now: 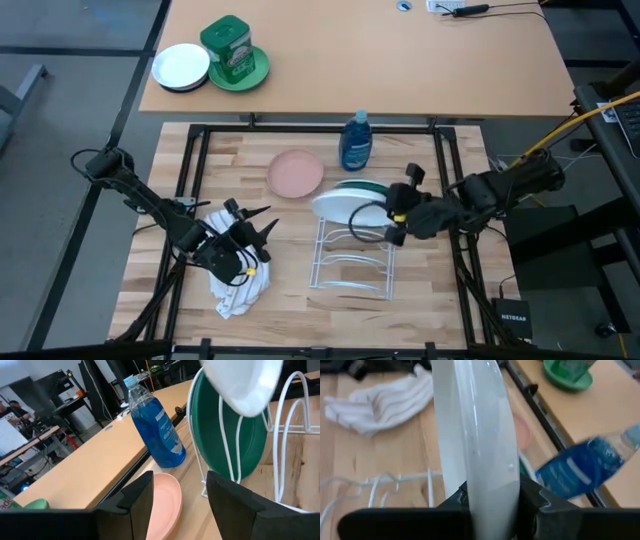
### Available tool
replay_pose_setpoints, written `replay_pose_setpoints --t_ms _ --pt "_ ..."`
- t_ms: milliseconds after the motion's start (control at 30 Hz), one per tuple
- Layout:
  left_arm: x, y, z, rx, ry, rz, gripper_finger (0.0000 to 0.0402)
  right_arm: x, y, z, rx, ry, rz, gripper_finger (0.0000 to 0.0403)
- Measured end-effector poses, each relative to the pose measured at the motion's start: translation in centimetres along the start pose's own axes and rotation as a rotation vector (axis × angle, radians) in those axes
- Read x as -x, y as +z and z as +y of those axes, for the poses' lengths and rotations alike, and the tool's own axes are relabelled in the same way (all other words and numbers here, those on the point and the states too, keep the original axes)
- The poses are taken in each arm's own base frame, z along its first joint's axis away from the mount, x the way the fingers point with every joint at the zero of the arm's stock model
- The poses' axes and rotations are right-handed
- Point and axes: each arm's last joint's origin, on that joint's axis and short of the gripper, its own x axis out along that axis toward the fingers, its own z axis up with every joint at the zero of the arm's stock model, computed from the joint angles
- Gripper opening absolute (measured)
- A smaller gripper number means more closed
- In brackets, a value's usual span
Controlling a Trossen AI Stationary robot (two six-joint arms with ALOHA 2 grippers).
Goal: Sort dishes
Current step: Put the white plate in the dish rack
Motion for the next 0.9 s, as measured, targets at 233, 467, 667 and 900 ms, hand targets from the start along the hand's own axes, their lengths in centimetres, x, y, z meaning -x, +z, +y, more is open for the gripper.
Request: replay_pose_setpoints --t_ms 233,467,667,900 --pt "-0.2 0.0 0.1 -0.001 0.007 0.003 0.0173 -1.8 -2.9 0.8 0.003 -0.052 0.100 0.0066" --pt "-0.5 0.0 0.2 0.001 0.019 0.009 0.0173 -4.5 -6.7 1.5 -0.030 -0.085 0.208 0.0070" --pt "-0.5 0.0 0.2 -0.001 0.020 0.010 0.0172 -6.6 -9.3 2.3 -0.075 -0.062 0.238 0.0066" --pt "-1.1 -0.1 0.5 -0.014 0.041 0.023 0.0172 -8.1 -11.0 2.8 -0.098 -0.042 0.225 0.0070"
